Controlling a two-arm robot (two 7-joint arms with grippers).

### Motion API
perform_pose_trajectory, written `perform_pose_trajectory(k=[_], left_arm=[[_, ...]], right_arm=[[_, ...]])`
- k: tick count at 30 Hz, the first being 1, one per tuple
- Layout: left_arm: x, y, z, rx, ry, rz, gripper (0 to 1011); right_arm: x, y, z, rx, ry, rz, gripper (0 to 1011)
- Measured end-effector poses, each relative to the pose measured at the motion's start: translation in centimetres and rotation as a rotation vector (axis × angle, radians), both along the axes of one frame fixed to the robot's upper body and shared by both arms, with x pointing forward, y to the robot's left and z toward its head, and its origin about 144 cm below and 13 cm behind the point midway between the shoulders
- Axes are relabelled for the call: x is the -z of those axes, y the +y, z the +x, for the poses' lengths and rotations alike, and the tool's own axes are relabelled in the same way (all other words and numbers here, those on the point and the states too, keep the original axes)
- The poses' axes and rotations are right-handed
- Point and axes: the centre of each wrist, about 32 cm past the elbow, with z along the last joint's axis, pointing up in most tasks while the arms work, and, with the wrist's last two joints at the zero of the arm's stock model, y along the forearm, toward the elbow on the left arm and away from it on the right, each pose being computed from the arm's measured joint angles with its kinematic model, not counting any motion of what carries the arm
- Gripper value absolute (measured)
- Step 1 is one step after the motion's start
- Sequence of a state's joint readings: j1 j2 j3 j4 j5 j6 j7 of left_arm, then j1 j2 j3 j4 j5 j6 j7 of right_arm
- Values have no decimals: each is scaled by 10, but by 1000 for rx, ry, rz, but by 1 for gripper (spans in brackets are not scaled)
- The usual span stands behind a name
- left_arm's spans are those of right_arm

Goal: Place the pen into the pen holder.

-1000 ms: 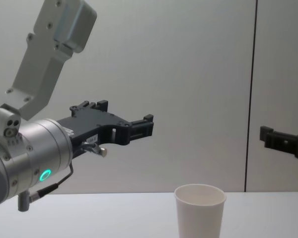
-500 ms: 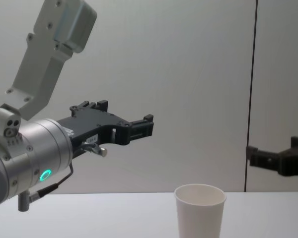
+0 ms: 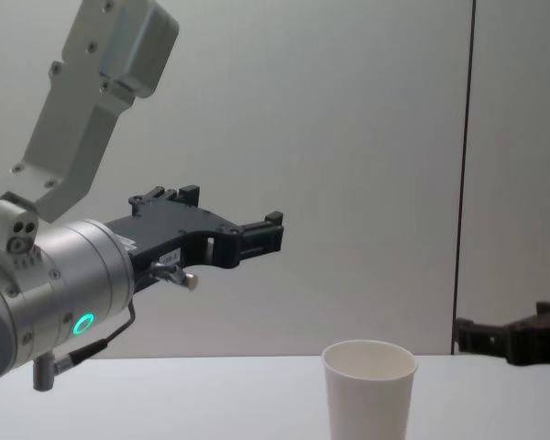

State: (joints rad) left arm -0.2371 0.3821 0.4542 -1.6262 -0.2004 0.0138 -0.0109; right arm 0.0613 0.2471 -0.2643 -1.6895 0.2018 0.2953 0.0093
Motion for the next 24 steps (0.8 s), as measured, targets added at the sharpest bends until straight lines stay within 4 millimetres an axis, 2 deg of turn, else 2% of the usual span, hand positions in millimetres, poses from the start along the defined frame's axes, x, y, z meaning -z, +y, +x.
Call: perform_pose_trajectory(k=[24], left_arm=[[0,0,0,0,0,0,1003]], right_arm=[[1,24,-12,106,213,-6,1001]])
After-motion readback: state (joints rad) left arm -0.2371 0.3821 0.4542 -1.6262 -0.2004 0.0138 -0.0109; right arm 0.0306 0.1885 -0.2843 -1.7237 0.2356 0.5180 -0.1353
